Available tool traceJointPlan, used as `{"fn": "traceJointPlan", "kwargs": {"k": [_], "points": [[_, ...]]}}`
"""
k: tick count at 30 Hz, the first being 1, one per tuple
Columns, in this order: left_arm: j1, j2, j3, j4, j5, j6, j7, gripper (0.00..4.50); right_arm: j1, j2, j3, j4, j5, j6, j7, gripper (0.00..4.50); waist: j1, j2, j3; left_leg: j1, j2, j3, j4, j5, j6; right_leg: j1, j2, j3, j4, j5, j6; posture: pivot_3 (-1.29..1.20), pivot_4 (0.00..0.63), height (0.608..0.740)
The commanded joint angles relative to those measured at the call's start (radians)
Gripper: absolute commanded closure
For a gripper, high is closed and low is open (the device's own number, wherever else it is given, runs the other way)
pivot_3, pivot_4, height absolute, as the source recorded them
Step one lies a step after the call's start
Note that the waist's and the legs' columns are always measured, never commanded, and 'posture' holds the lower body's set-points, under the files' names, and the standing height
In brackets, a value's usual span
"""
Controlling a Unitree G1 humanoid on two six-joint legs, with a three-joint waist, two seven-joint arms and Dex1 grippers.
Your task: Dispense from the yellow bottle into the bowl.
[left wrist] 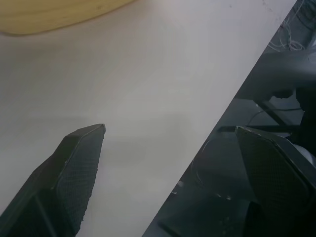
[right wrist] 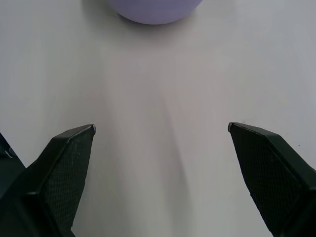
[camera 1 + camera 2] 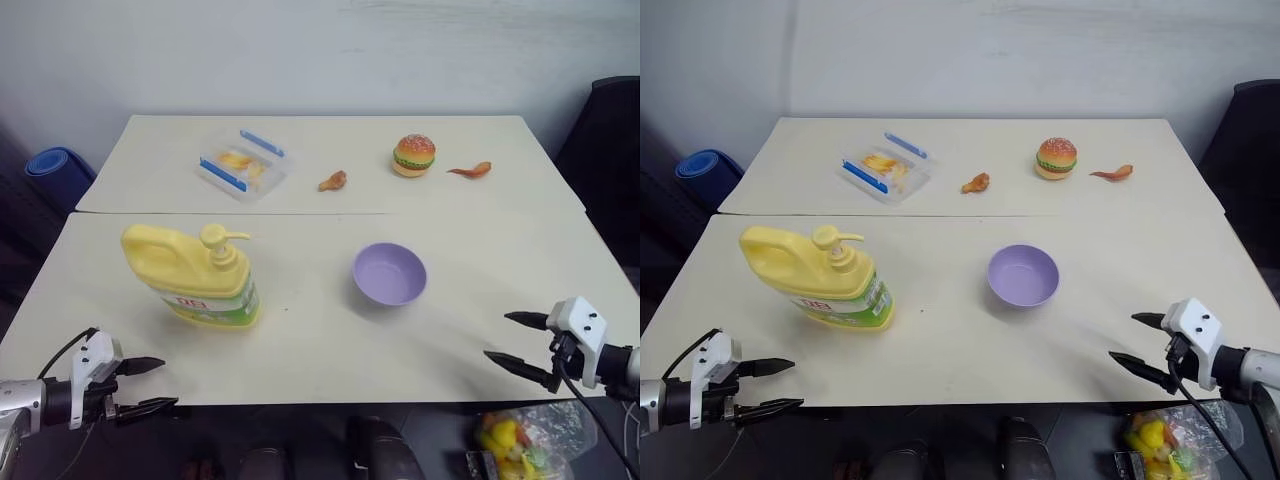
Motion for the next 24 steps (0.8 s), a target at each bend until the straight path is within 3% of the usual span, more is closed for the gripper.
{"fn": "traceJointPlan", "kwargs": {"k": [1,13,17,20,24], "points": [[0.009,0.003,0.018,-0.003,-0.006,-0.008,0.002,0.00,-0.005,-0.010,-0.012,0.000,0.003,-0.019,0.004,0.01,0.000,0.000,0.000,0.000,0.000,0.000,0.000,0.000,0.000,0.000,0.000,0.000,0.000,0.000,0.000,0.00,0.150,0.740],[0.028,0.024,0.023,-0.080,-0.064,0.118,-0.011,0.00,0.000,-0.018,-0.021,-0.012,0.020,0.024,0.012,0.01,0.000,0.000,0.000,0.000,0.000,0.000,0.000,0.000,0.000,0.000,0.000,0.000,0.000,0.000,0.000,0.00,0.150,0.740],[0.077,0.051,0.068,-0.271,-0.160,0.238,-0.037,0.00,0.010,-0.033,-0.051,-0.111,0.079,0.101,0.022,0.01,0.000,0.000,0.000,0.000,0.000,0.000,0.001,0.000,0.000,0.000,0.000,0.000,0.000,0.000,0.000,0.00,0.150,0.740],[0.135,0.133,0.161,-0.517,-0.334,0.390,-0.118,0.00,-0.011,-0.045,-0.051,-0.244,0.142,0.177,0.011,0.01,-0.001,0.000,0.000,-0.001,0.001,-0.002,0.002,0.000,0.000,0.000,0.000,0.000,0.001,0.000,0.000,0.00,0.150,0.740],[0.081,0.214,0.246,-0.687,-0.499,0.507,-0.128,0.00,-0.066,-0.053,0.004,-0.358,0.156,0.227,-0.014,0.01,0.000,0.000,0.000,-0.001,0.001,-0.002,0.004,0.000,-0.001,0.001,0.000,0.001,0.002,0.000,0.000,0.00,0.150,0.740]]}}
